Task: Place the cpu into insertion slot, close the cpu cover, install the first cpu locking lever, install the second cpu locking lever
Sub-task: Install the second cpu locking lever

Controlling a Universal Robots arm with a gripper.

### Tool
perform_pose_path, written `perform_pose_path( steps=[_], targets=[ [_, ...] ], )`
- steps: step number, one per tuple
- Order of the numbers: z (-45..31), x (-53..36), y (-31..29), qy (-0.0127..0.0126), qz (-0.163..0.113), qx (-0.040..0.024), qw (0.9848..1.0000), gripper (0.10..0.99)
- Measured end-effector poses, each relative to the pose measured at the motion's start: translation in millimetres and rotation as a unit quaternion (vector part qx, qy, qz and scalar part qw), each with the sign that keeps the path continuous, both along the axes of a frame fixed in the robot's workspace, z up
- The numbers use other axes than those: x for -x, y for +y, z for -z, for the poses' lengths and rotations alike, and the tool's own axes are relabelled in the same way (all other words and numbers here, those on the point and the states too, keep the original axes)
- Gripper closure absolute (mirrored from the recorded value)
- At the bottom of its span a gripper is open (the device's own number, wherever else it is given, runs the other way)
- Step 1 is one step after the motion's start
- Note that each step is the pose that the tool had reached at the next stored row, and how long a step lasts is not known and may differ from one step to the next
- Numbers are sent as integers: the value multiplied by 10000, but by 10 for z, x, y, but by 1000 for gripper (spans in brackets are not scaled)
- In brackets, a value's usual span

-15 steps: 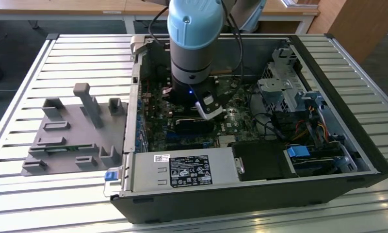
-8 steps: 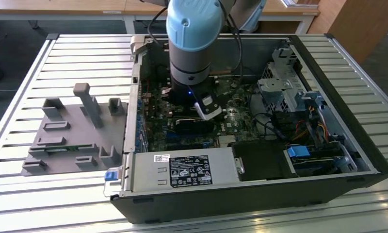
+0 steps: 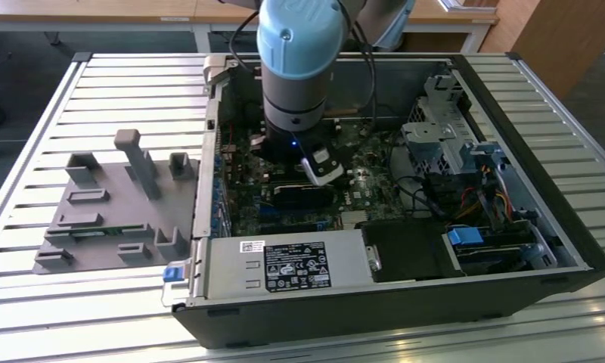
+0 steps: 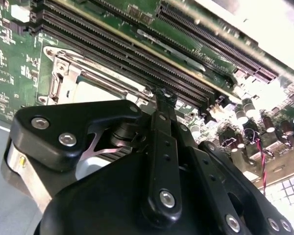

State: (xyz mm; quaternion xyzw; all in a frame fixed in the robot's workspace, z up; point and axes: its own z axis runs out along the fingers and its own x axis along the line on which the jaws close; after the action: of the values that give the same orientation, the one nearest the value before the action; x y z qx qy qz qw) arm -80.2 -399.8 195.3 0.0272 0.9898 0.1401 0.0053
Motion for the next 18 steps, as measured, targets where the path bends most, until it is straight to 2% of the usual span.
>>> perform_pose_path(
  steps=[18],
  targets=[
    [56,42,52,0,0,-3,10000,980]
  ],
)
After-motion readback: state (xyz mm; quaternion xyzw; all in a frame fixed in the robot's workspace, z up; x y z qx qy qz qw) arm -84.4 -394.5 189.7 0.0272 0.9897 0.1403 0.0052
